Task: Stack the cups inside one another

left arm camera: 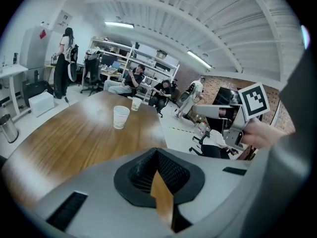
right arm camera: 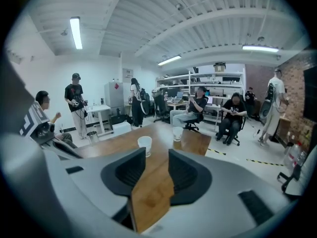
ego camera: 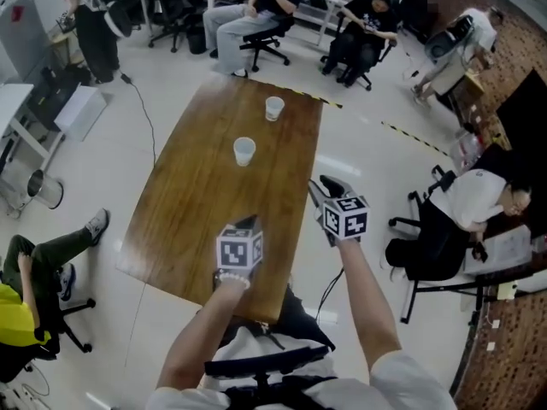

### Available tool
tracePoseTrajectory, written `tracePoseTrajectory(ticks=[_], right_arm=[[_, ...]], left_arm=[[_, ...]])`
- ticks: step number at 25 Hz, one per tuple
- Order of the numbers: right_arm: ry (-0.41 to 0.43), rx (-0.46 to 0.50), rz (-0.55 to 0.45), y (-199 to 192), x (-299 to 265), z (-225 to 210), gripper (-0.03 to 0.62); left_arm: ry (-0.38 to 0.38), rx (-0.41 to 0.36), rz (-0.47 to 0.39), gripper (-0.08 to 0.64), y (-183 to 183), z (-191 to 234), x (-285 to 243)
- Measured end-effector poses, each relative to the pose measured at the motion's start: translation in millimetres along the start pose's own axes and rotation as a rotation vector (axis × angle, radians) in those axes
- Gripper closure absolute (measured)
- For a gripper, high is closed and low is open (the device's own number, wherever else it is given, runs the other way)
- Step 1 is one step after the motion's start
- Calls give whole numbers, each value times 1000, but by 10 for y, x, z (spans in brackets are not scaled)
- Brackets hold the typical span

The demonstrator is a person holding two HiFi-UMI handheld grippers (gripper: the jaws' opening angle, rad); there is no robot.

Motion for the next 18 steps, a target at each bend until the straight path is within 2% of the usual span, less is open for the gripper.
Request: tracePoseTrajectory(ticks=[6, 9, 13, 18], right_arm=[[60, 95, 39, 403, -712, -568, 420], [98, 144, 64, 588, -1148, -797, 420], [155, 242, 123, 714, -1835, -829, 419], [180, 292, 160, 869, -2476, -895, 419]], left_arm=[[72, 1, 18, 563, 275, 31, -383], [115, 47, 30, 562, 384, 128, -544], [148, 138, 38, 563, 344, 332, -625], [196, 126, 38, 561, 518, 494, -714]])
Point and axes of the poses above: the fingertips, and each gripper's own axes: x backward along the fingers, z to its left, y out of its top, the point moved 7 cm from there along x, backward along the fingers, and after that the axes turned 2 degrees about -x, right-handed, at the moved point
